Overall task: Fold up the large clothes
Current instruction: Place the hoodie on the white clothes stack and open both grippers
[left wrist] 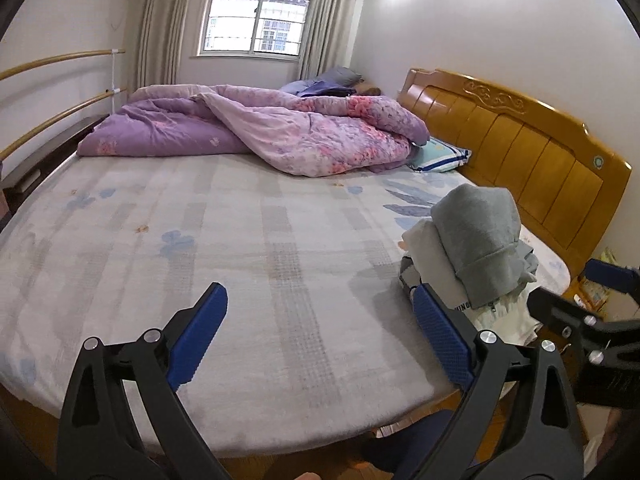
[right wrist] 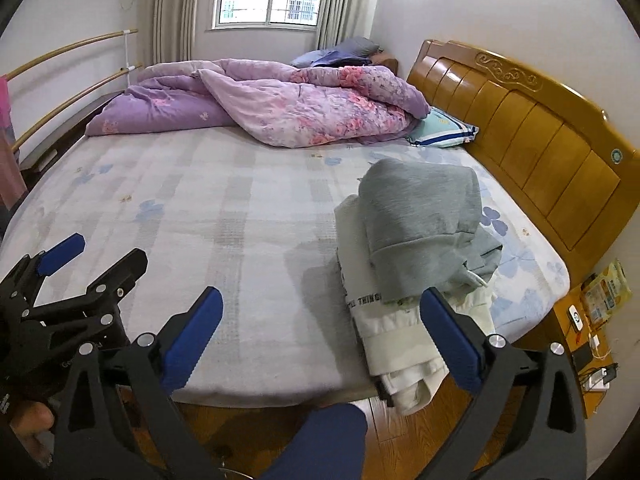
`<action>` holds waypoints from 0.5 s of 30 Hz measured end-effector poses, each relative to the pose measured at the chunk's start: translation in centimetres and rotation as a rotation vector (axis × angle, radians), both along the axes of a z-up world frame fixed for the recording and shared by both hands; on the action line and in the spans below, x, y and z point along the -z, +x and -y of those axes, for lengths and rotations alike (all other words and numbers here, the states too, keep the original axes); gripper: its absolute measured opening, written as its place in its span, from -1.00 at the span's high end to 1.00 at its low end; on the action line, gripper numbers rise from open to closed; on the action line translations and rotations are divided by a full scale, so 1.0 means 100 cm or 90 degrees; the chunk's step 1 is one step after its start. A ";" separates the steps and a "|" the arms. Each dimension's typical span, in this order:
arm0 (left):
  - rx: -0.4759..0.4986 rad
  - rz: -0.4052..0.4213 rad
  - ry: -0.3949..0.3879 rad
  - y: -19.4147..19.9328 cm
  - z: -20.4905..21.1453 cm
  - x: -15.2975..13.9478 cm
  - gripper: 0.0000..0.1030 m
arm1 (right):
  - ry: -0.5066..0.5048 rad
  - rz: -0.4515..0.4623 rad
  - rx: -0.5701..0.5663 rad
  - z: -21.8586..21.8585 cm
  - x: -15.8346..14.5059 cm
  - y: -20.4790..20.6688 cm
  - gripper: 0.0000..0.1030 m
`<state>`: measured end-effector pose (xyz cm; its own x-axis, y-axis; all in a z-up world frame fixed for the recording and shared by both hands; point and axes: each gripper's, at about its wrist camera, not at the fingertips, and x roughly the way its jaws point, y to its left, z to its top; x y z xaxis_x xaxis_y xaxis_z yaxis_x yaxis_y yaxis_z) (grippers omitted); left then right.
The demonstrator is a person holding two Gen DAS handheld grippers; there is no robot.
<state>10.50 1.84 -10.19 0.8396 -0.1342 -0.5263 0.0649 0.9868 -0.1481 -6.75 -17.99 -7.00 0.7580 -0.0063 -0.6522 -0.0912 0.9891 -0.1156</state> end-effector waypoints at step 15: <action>-0.034 0.048 0.006 -0.066 -0.029 -0.034 -0.89 | 0.020 0.034 -0.007 -0.037 -0.012 -0.046 -0.85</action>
<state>3.89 4.71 -6.78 0.8825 -0.0827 -0.4630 0.0219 0.9906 -0.1352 -11.36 -14.29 -5.82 0.7919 0.0225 -0.6103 -0.0968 0.9913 -0.0891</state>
